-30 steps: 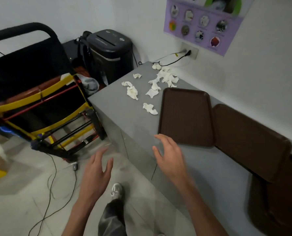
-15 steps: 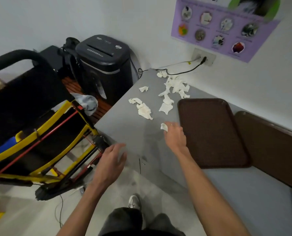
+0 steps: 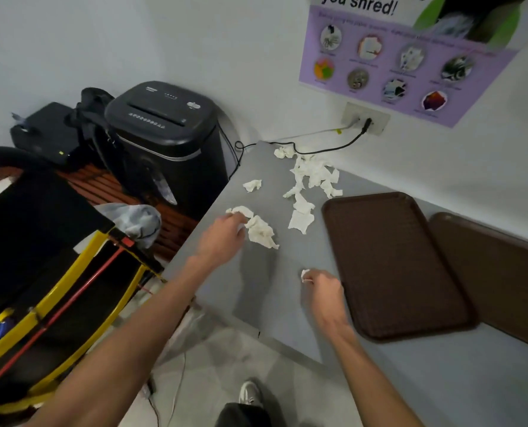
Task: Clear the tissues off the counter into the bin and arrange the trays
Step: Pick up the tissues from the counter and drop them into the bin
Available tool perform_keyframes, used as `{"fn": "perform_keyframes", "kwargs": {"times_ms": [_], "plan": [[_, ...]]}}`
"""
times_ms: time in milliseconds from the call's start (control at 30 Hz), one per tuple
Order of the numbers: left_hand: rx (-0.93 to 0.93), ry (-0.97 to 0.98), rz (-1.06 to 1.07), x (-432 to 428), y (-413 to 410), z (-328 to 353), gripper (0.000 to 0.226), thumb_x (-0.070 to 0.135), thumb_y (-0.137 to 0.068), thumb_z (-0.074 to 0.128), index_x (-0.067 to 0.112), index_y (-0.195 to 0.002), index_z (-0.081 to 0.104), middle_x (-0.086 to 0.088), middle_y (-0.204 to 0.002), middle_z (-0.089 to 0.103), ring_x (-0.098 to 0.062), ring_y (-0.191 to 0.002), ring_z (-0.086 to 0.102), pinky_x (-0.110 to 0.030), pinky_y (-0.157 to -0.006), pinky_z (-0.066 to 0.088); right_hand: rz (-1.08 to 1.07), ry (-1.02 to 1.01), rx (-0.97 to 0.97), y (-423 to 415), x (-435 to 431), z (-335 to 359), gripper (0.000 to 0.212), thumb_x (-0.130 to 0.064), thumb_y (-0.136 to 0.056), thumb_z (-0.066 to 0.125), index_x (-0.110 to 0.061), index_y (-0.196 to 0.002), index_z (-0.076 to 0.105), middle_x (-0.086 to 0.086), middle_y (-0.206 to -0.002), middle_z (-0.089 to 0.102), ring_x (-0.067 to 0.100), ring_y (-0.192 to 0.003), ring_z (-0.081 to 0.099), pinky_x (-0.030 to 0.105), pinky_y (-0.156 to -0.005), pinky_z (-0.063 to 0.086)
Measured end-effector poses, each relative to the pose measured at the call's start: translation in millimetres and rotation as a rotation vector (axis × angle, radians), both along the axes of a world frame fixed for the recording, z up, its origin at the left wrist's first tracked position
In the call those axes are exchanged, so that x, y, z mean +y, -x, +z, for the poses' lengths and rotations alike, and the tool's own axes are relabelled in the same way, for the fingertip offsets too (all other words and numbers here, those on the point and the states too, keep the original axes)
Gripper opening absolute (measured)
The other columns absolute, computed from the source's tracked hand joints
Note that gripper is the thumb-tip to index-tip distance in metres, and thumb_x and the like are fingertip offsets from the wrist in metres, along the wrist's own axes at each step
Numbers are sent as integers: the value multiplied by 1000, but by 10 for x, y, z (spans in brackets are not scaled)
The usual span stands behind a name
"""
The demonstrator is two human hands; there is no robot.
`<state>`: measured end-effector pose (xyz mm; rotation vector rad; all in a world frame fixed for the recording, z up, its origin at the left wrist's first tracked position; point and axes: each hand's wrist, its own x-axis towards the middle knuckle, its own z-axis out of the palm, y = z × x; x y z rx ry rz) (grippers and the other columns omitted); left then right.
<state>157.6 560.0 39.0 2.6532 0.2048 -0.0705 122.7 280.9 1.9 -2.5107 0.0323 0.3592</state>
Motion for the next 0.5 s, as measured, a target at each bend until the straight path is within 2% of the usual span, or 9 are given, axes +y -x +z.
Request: {"fn": "perform_keyframes", "kwargs": {"times_ms": [33, 100, 167, 300, 367, 400, 433, 500], "plan": [[14, -7, 2, 24, -270, -17, 27, 22, -102, 53, 21, -127, 61, -5, -126, 63, -28, -110, 64, -48, -91, 56, -21, -33, -44, -13, 2, 57, 19, -9, -100, 59, -12, -107, 76, -8, -86, 66, 26, -93, 67, 8, -66, 46], [30, -15, 6, 29, -782, -47, 31, 16, -101, 53, 15, -131, 58, -10, -126, 61, -32, -111, 62, -48, -92, 55, -12, 0, -179, -38, -18, 103, 18, -7, -94, 70, -23, -99, 75, -1, -94, 73, 28, -89, 70, 34, -79, 55], [14, -23, 12, 24, -1213, -106, 37, 14, -98, 55, 12, -135, 54, -14, -130, 57, -36, -115, 59, -48, -93, 53, -68, -14, -245, -19, -39, 195, 19, -14, -92, 77, -30, -101, 71, -5, -100, 75, 25, -87, 73, 41, -76, 58], [34, -139, -50, 116, -1835, -578, 57, 5, -94, 59, 15, -148, 46, -14, -149, 47, -38, -137, 43, -46, -113, 40, -192, -37, -372, 42, -143, 496, 22, -22, -92, 80, -35, -102, 66, -13, -97, 73, 15, -83, 74, 39, -68, 59], [23, -261, -119, 164, -1920, -833, 48, 11, -95, 57, 20, -141, 54, -8, -146, 51, -32, -136, 45, -42, -115, 38, -207, -92, -412, 67, -226, 593, 27, -17, -92, 81, -36, -105, 67, -17, -96, 73, 7, -81, 73, 34, -70, 60], [-1, -291, -125, 185, -1915, -985, 36, 21, -97, 56, 23, -132, 60, -5, -137, 57, -27, -129, 52, -40, -111, 42, -222, -131, -413, 73, -276, 615, 30, -14, -91, 82, -36, -108, 69, -20, -98, 73, 4, -82, 72, 31, -73, 59], [15, -270, -100, 169, -1889, -1046, 23, 27, -98, 53, 23, -117, 65, -4, -122, 64, -25, -115, 60, -38, -100, 49, -243, -165, -406, 76, -333, 621, 34, -13, -91, 81, -37, -112, 71, -21, -99, 73, 2, -83, 72, 27, -75, 58], [24, -253, -95, 128, -1785, -992, 15, 14, -95, 54, 12, -91, 69, -9, -95, 67, -31, -93, 68, -37, -77, 53, -271, -184, -407, 95, -431, 629, 37, -11, -91, 81, -36, -119, 74, -18, -100, 73, 3, -85, 72, 23, -79, 55]]}}
